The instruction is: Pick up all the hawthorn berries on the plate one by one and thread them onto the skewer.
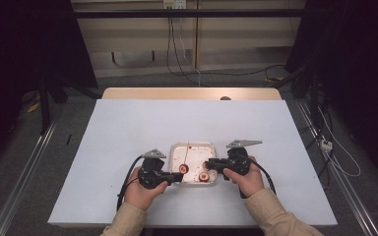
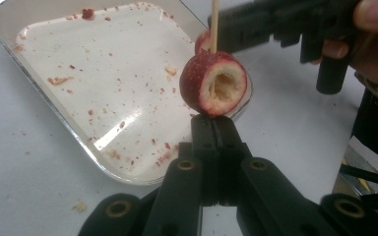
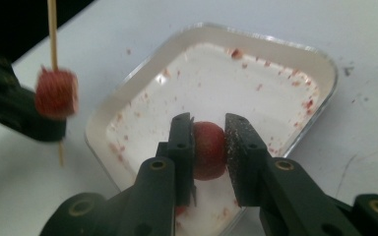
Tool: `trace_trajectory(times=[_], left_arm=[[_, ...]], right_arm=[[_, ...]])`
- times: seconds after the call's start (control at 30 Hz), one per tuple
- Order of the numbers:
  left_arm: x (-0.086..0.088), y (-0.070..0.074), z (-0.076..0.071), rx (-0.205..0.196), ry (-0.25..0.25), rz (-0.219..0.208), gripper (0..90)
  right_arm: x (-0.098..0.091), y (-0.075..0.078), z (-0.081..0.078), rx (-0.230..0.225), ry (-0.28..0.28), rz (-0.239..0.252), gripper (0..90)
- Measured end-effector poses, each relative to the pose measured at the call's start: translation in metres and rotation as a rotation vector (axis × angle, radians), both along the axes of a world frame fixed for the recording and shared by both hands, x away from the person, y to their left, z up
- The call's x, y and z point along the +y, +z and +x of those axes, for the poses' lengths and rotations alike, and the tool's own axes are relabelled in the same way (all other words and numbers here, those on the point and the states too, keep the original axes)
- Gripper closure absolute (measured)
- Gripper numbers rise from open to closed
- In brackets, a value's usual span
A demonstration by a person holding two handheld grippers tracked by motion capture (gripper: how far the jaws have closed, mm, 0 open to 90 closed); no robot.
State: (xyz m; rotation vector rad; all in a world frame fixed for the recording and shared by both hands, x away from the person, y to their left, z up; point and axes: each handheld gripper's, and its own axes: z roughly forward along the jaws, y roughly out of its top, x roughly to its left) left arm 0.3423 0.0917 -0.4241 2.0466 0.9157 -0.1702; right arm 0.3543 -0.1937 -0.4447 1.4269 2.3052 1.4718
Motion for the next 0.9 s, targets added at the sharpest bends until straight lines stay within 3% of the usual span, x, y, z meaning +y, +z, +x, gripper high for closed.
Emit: trace_trajectory(times=[0.3, 0.6, 0.9], left_arm=[[-0.015, -0.005, -0.007, 0.03, -0.055, -0.001, 90.0], [-0.024, -0.01, -0.011, 0.041, -0.076, 0.02, 90.0], [-0.03, -0.012, -0.012, 0.055, -0.093, 0.017, 90.0]], right_arm=[[-0.014, 0.024, 0.0, -0.031, -0.125, 0.2, 74.6], [-0.009, 0.045, -0.003, -0.098, -0.141, 0.239, 74.6], [0.002, 0.056, -0.005, -0.123, -0.119, 0.268, 74.7]])
